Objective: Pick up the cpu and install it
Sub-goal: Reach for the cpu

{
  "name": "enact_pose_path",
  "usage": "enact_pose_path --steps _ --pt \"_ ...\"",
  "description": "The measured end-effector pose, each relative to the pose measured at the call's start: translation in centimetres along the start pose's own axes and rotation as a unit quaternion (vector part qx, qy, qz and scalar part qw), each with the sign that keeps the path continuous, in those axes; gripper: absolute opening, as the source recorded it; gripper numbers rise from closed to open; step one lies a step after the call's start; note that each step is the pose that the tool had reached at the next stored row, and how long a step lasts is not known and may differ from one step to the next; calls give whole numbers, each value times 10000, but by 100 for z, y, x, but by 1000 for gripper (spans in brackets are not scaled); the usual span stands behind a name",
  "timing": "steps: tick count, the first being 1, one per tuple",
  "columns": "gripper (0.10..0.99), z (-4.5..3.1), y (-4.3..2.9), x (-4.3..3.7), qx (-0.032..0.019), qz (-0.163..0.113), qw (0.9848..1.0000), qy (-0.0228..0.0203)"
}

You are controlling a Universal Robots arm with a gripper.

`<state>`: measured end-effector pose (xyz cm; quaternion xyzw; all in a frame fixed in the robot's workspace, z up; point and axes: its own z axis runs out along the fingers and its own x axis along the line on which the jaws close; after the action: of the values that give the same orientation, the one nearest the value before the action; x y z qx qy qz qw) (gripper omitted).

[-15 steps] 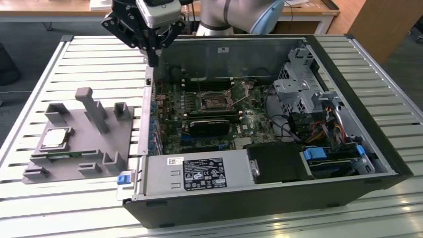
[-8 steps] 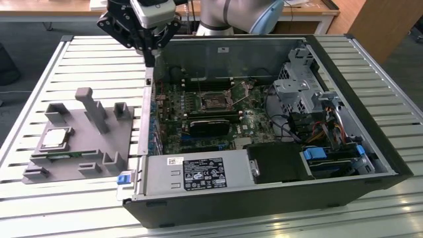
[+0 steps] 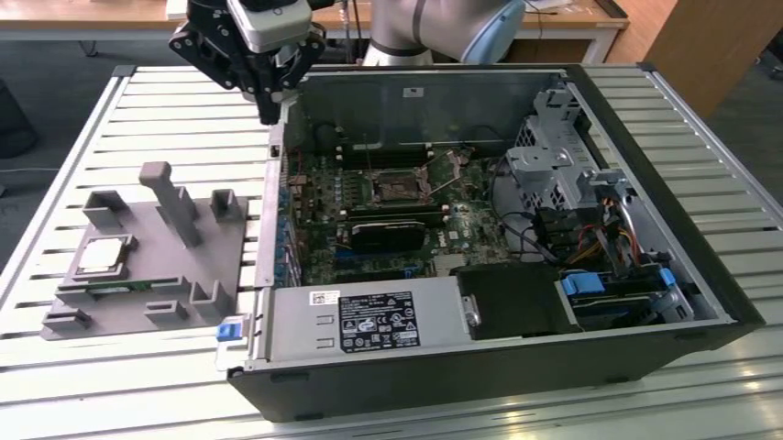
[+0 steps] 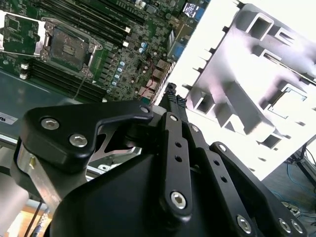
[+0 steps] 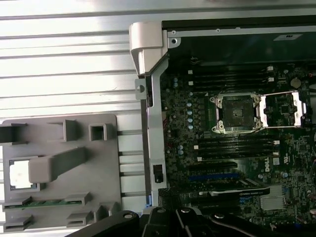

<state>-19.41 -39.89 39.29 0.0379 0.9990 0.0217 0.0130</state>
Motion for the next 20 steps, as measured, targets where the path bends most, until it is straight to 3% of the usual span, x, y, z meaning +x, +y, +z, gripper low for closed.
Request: enact_pose_path --steps 20 --pt "106 -4 -14 191 0 0 10000 0"
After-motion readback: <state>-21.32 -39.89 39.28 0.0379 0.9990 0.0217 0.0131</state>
